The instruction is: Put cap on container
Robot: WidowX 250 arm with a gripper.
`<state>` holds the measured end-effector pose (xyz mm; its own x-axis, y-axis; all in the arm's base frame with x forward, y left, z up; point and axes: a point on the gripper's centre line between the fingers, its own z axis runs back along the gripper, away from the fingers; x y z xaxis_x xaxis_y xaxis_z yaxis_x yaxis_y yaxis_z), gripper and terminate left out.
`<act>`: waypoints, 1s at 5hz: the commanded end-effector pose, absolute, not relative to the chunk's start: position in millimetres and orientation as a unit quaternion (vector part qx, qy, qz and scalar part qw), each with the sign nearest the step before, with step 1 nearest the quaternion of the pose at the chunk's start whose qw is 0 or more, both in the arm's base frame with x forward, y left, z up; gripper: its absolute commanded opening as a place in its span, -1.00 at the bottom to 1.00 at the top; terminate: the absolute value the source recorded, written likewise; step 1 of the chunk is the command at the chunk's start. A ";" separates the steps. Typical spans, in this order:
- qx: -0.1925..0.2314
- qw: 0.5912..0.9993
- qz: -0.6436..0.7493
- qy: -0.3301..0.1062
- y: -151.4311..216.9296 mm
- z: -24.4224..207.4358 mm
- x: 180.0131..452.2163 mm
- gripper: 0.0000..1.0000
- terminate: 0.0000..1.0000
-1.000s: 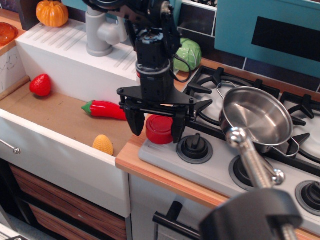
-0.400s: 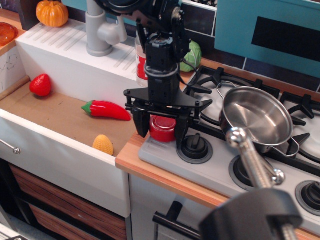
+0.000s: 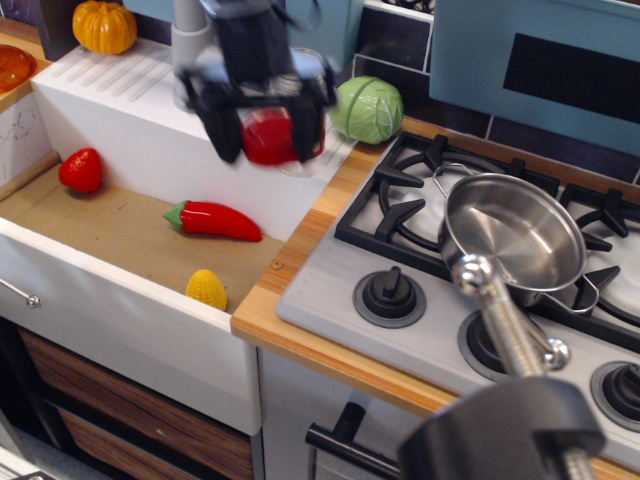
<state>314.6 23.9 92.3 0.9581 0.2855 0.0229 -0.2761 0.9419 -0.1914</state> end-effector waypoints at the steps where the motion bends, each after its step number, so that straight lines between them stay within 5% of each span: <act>1: -0.111 0.972 0.189 -0.087 55.6 146.3 345.5 -1.00 -1.00; 5: -0.085 0.965 0.231 -0.094 53.6 126.3 393.0 -1.00 -1.00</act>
<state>390.8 49.8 105.3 0.8791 0.4697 0.0806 -0.4486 0.8728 -0.1924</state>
